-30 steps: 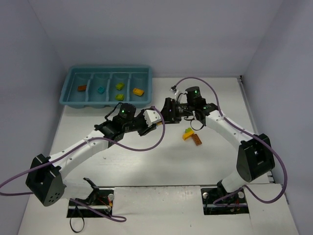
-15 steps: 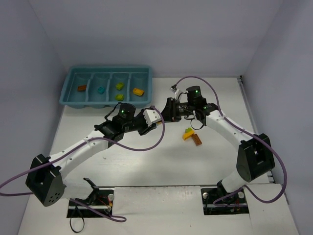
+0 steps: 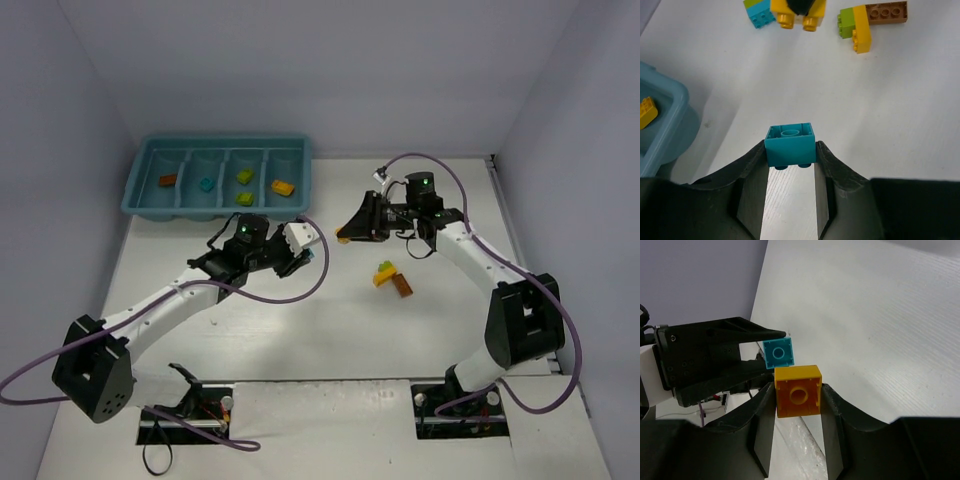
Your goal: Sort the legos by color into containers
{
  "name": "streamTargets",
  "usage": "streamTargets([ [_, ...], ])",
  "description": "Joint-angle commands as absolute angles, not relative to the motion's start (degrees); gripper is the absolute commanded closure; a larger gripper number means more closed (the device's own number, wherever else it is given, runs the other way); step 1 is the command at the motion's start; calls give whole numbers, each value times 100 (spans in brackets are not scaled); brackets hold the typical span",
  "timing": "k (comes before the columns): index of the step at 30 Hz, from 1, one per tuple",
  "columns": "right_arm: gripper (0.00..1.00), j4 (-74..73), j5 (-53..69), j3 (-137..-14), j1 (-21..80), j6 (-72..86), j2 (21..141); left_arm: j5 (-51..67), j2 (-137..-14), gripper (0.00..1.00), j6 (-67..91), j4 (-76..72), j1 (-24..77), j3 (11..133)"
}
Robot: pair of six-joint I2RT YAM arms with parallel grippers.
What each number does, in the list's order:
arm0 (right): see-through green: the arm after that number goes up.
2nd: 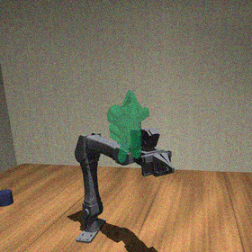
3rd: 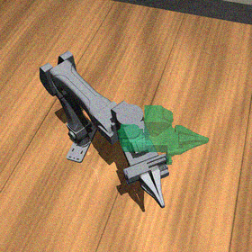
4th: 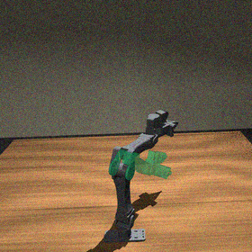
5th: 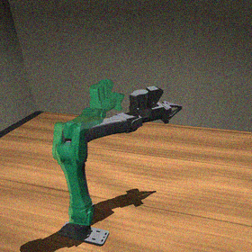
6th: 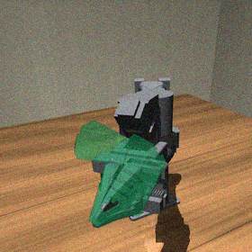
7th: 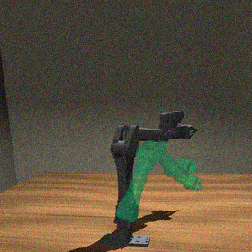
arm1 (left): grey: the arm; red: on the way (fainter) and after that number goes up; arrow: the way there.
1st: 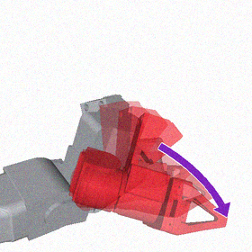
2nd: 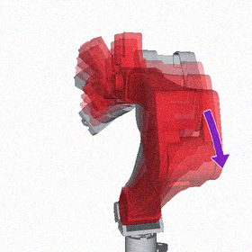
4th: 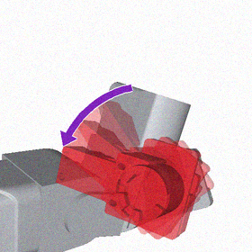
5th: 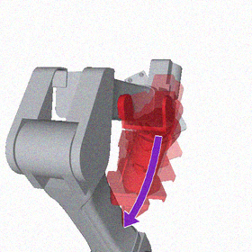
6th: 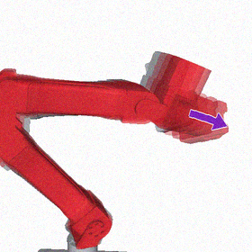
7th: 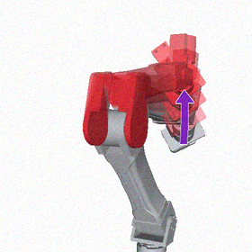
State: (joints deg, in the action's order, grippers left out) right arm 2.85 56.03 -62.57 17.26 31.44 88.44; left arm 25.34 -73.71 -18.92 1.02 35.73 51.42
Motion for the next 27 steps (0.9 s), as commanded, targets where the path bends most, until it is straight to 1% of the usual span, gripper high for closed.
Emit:
streamTargets([
  [1, 100, 562, 5836, -6337, 1679, 3059, 8569, 2392, -7111, 97, -1741, -343, 3419, 5291],
  [3, 100, 554, 5775, -6354, 1618, 3024, 8543, 2006, -7058, 97, -1496, -544, 3113, 5291],
  [4, 100, 545, 5731, -6363, 1600, 2989, 8543, 1630, -7066, 97, -1346, -632, 2911, 5308],
  [5, 100, 528, 5696, -6372, 1600, 2953, 8526, 1426, -7153, 96, -1031, -763, 2439, 5378],
  [6, 100, 501, 5661, -6389, 1600, 2884, 8525, 1232, -7233, 96, -907, -808, 2200, 5570],
  [8, 100, 475, 5608, -6398, 1600, 2813, 8534, 443, -7539, 96, -844, -966, 1743, 5835],
  [10, 100, 466, 5607, -6407, 1600, 2725, 8560, -112, -7847, 96, -870, -1089, 1504, 6353],
  [11, 100, 457, 5625, -6425, 1600, 2699, 8604, -175, -8197, 96, -731, -1090, 1355, 6563],
  [12, 99, 457, 5642, -6434, 1591, 2672, 8622, -176, -8383, 91, -625, -1099, 1092, 6774],
  [15, 99, 422, 5695, -6477, 1600, 2532, 8648, -53, -9244, 86, -265, -819, 687, 7749],
  [16, 99, 396, 5704, -6486, 1600, 2496, 8657, -44, -9464, 86, -203, -600, 616, 8283],
  [18, 99, 369, 5722, -6486, 1573, 2391, 8649, -166, -10123, 86, -150, -458, 502, 8743],
  [19, 99, 360, 5713, -6486, 1573, 2347, 8640, -202, -10517, 85, -149, -309, 414, 9189],
  [23, 99, 334, 5678, -6478, 1573, 2241, 8605, -289, -11389, 82, -114, 289, 194, 10334],
  [25, 99, 299, 5643, -6478, 1573, 2198, 8570, -290, -11810, 74, -105, 465, 106, 10843],
  [27, 99, 273, 5616, -6478, 1573, 2136, 8552, -246, -12172, 70, -114, 562, 44, 11143],
])
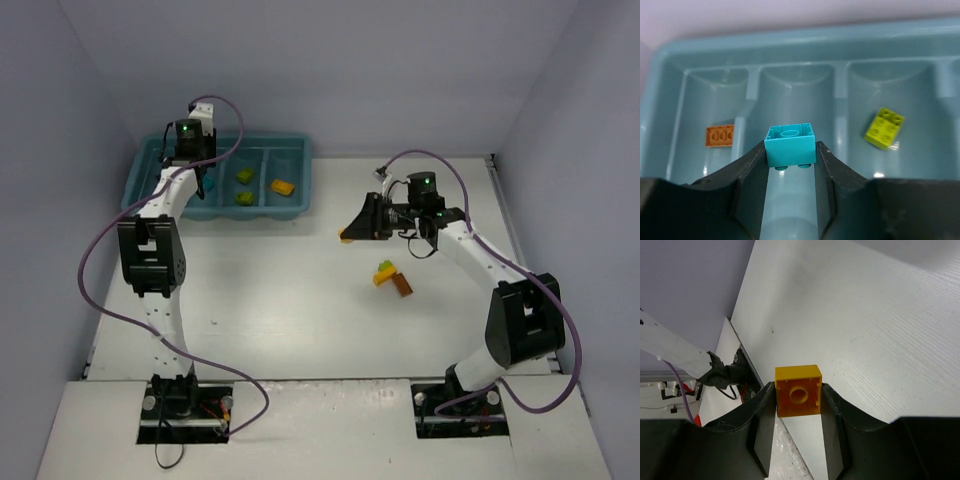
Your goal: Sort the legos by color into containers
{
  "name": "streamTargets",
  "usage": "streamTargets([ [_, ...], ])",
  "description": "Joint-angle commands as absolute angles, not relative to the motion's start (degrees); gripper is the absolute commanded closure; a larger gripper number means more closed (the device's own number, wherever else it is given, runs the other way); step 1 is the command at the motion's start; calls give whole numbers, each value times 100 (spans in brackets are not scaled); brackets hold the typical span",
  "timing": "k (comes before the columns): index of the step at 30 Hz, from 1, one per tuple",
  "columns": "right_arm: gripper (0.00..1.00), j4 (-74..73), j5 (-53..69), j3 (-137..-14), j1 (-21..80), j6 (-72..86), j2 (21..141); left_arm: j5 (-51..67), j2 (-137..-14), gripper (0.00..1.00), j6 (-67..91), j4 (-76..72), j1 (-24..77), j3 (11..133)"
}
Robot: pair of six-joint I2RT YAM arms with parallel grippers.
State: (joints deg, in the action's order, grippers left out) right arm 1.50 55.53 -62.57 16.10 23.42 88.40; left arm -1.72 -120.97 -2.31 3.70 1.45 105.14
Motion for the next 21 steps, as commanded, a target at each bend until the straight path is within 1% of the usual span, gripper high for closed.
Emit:
streamTargets([
  [1, 99, 255, 5599, -6469, 1582, 2127, 8543, -229, -12295, 68, -114, 606, 35, 11432],
  [4, 99, 185, 5546, -6486, 1573, 2074, 8543, -229, -12673, 62, -79, 773, 26, 11820],
  [6, 99, 176, 5459, -6495, 1573, 2057, 8517, -167, -12805, 56, -79, 703, 26, 11848],
  [7, 98, 167, 5423, -6504, 1573, 2039, 8517, -132, -12840, 51, -79, 694, -139, 11874],
  [11, 98, 158, 5282, -6653, 1573, 1987, 8613, -114, -12867, 46, 112, 668, -176, 11848],
  [13, 98, 158, 5186, -6924, 1591, 1934, 8753, -79, -12832, 45, 202, 729, -185, 11839],
  [15, 98, 158, 5116, -7171, 1626, 1811, 8972, -132, -12622, 43, 403, 791, -185, 11743],
  [16, 98, 158, 4976, -7511, 1652, 1767, 9061, -132, -12499, 40, 465, 808, -185, 11655],
  [17, 98, 158, 4888, -7689, 1687, 1706, 9262, -132, -12211, 32, 518, 843, -185, 11567],
  [21, 96, 149, 4422, -8734, 2011, 1259, 9974, 87, -11348, 30, 1097, 1177, -176, 10874],
])
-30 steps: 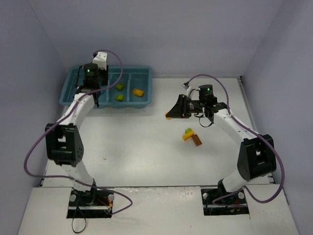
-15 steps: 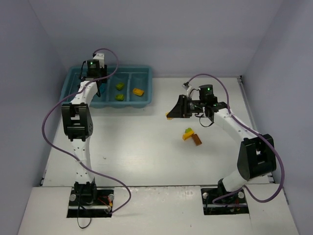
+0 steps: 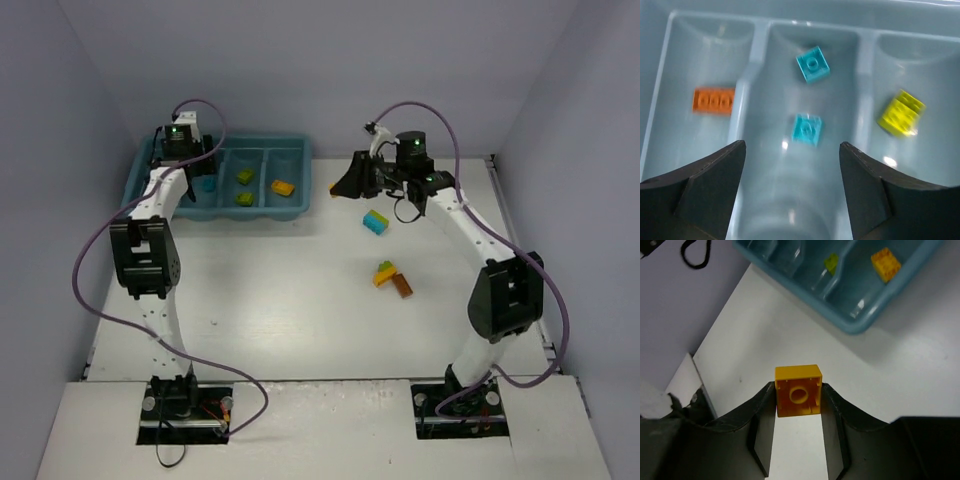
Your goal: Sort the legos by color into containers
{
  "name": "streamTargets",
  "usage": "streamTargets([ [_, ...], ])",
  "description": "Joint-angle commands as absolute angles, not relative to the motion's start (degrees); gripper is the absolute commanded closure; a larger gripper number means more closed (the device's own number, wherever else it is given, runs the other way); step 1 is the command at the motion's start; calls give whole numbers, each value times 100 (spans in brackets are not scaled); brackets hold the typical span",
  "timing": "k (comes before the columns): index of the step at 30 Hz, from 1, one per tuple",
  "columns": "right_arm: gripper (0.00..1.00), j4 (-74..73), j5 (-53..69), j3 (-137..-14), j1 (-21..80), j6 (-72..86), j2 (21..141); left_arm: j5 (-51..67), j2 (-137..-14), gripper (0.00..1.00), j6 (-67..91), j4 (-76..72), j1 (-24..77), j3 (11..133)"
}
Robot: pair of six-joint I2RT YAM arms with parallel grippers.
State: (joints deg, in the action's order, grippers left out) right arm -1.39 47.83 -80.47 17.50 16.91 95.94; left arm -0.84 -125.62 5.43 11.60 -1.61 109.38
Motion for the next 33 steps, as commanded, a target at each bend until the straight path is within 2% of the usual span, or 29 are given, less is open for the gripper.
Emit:
streamTargets([
  [1, 96, 149, 4151, -9171, 2074, 1170, 10132, 245, -10990, 30, 1273, 1456, -176, 10768],
  [8, 95, 158, 3464, -11307, 2443, 546, 12029, 1334, -9609, 28, 2276, 2882, -88, 9696],
  [9, 95, 158, 3402, -11538, 2461, 493, 12206, 1397, -9459, 22, 2311, 2961, -62, 9520],
  [12, 95, 176, 3148, -12424, 2548, 343, 12866, 1573, -8852, 17, 2355, 3269, 394, 8756],
  [17, 91, 412, 2708, -13113, 2742, 79, 13604, 1722, -7938, 15, 2627, 3638, 773, 7465],
  [21, 76, 939, 2514, -13218, 2865, 97, 13869, 1820, -7358, 12, 2873, 3814, 791, 6664],
  [25, 66, 1028, 2356, -13534, 2997, 53, 14176, 1626, -6691, 10, 3172, 3788, 791, 6092],
  [26, 56, 1124, 2321, -13535, 3014, 53, 14194, 1626, -6584, 10, 3382, 3779, 791, 5926],
  [29, 43, 1248, 2101, -13509, 3059, 44, 14247, 1644, -6241, 10, 3707, 3648, 773, 5731],
  [33, 37, 1301, 1855, -13439, 3059, 44, 14177, 1968, -5916, 10, 4139, 3166, 747, 5257],
])
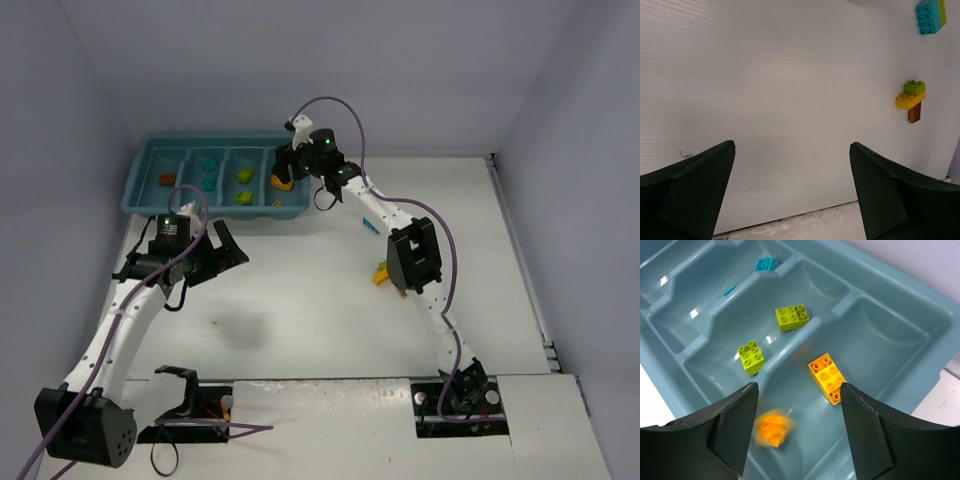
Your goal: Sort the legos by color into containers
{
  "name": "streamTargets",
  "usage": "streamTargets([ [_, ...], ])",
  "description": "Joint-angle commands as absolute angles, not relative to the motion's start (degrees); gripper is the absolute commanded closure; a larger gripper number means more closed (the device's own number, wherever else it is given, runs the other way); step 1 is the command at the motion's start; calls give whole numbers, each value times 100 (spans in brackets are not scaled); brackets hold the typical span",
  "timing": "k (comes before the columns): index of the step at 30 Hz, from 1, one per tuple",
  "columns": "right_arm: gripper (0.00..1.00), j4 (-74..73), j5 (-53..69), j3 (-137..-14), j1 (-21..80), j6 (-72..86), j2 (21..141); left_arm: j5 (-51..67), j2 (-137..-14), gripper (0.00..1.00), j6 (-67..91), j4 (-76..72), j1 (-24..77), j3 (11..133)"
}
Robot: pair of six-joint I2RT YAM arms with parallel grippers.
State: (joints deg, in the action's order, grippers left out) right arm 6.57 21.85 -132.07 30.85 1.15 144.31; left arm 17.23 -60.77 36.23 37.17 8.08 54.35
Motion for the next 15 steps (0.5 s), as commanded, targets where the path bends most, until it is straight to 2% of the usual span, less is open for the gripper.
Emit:
streamTargets([
  [1, 36, 1309, 1794, -13404, 3050, 53, 14064, 2056, -5915, 10, 4166, 3077, 747, 5186],
  [4, 35, 1336, 1469, -13000, 3015, 61, 13608, 2215, -5941, 10, 4123, 2857, 756, 5028],
  [8, 36, 1397, 1327, -11842, 2813, 245, 12702, 2040, -6029, 9, 3754, 2804, 878, 5106],
  [15, 41, 1336, 1591, -8997, 2014, 922, 10542, 1083, -6609, 10, 2989, 2979, 2045, 5756],
])
